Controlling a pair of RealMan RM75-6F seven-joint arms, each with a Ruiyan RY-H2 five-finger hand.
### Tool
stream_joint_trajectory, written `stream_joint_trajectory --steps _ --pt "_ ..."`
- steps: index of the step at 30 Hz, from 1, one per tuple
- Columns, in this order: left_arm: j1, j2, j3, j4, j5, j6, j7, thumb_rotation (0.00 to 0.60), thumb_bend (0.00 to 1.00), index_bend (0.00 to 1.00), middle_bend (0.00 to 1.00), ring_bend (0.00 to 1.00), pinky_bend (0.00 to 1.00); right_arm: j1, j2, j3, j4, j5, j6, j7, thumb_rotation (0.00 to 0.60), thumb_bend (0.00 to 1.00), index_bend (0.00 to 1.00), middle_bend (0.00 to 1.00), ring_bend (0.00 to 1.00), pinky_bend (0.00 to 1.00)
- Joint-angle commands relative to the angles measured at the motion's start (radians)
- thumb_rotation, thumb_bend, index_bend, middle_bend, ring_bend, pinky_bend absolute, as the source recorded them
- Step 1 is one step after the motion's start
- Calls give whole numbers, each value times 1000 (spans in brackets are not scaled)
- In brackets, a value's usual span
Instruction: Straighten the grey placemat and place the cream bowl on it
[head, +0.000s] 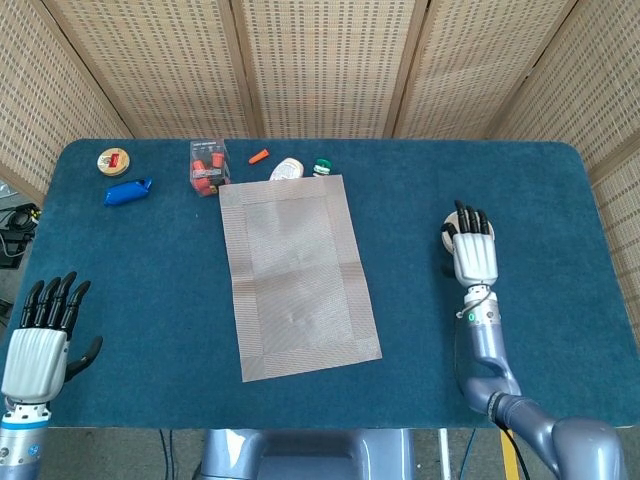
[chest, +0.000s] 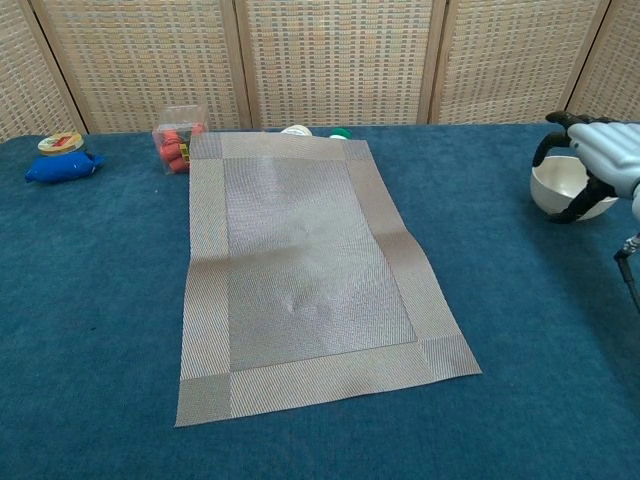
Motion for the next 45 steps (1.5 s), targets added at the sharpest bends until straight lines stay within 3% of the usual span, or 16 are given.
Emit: stream_joint_trajectory --steps 1,6,12,19,29,45 --pt "5 6 3 -4 9 12 -9 600 287 72 0 0 0 -91 84 -58 -283 -48 140 -118 600 250 353 40 0 108" --pt "14 24 1 -15 17 31 -35 600 286 72 0 0 0 -135 113 -148 -468 -145 217 -151 600 132 318 36 0 108" --pt "20 33 2 -18 26 40 -47 600 286 70 0 0 0 -161 108 -212 -564 -204 238 -162 600 87 284 15 0 96" --pt "22 35 1 -16 33 44 -58 600 286 69 0 0 0 -160 60 -252 -554 -251 220 -163 600 0 178 0 0 81" --pt "22 35 -3 -9 29 41 -68 600 286 69 0 0 0 -165 51 -265 -526 -265 202 -156 600 0 175 0 0 78" --pt "27 34 1 -13 42 46 -64 600 286 69 0 0 0 -227 120 -322 -595 -253 178 -135 600 0 155 0 0 72"
